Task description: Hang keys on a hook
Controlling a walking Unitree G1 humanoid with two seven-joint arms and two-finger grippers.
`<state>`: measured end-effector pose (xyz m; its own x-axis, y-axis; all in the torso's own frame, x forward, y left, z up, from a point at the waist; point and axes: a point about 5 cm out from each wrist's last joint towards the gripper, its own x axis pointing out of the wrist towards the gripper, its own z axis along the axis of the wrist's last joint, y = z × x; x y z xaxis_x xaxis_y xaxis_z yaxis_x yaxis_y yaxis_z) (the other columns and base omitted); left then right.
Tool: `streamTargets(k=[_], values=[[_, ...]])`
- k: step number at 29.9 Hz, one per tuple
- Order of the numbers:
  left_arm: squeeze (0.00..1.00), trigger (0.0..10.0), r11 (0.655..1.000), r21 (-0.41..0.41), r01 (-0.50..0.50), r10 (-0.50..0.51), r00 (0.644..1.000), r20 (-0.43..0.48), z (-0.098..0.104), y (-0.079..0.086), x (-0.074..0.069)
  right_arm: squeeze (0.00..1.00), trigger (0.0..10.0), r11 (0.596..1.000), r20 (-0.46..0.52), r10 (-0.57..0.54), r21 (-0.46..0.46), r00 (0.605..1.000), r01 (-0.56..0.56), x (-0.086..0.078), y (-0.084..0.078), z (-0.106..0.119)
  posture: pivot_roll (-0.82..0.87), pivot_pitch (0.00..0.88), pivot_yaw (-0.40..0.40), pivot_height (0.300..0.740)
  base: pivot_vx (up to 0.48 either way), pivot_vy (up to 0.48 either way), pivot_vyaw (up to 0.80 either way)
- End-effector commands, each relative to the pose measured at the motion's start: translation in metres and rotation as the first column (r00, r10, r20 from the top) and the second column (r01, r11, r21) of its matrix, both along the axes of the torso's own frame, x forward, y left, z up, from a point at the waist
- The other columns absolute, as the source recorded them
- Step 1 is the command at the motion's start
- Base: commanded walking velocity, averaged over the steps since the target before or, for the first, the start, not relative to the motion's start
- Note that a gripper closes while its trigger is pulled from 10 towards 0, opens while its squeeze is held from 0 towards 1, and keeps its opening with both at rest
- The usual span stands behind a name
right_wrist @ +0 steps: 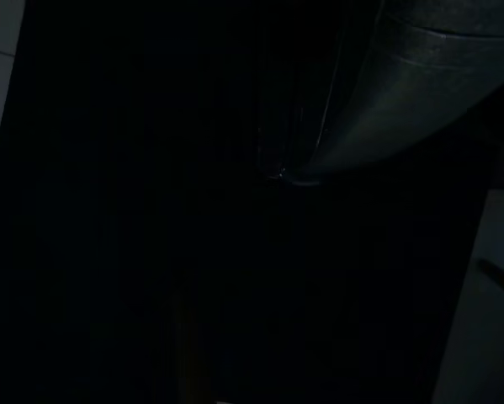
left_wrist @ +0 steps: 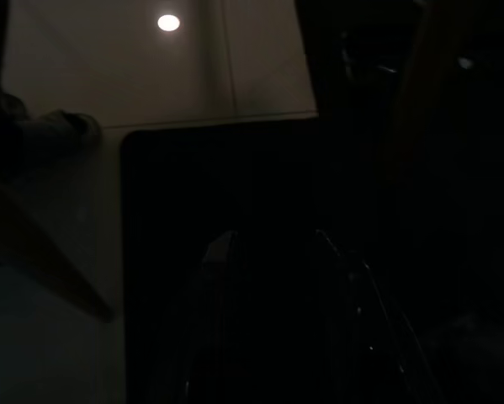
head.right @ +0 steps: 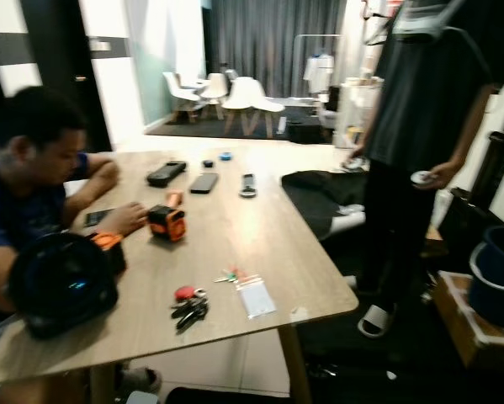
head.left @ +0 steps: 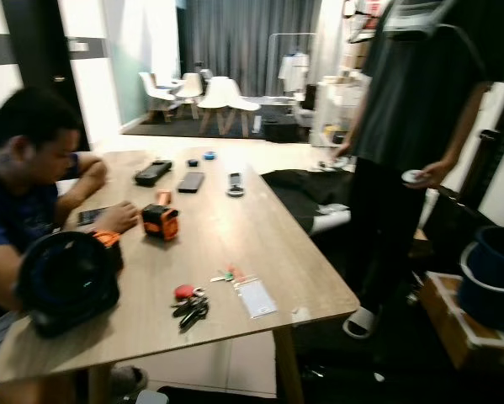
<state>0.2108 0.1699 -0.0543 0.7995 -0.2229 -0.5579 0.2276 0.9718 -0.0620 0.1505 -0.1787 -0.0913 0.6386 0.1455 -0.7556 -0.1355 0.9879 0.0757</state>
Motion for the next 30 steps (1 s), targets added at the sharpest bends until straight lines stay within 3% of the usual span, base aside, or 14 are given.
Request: streamTargets(k=[1,20,30], values=[[0.00,10.0,1.000,0.022,-0.001,0.002,1.000,-0.012,-0.0027,0.0045,-0.0052,0.00,10.0,1.000,0.011,0.006,-0.002,1.000,-0.006,0.0033,0.0019,0.0012,0.04,0.010,0.030,0.740,0.000,0.000,0.00],[0.00,10.0,0.999,0.035,-0.023,0.023,1.000,0.014,0.0004,0.0037,0.0001,0.00,10.0,1.000,0.015,0.008,-0.001,1.000,-0.008,0.0058,0.0043,0.0018,0.04,0.026,0.029,0.740,0.000,0.000,0.00],[0.00,10.0,0.999,0.037,0.001,-0.001,1.000,0.006,-0.0005,0.0002,-0.0003,0.00,10.0,1.000,0.013,0.002,-0.003,1.000,-0.002,0.0048,0.0022,0.0016,0.04,0.027,0.032,0.740,0.000,-0.393,0.00]])
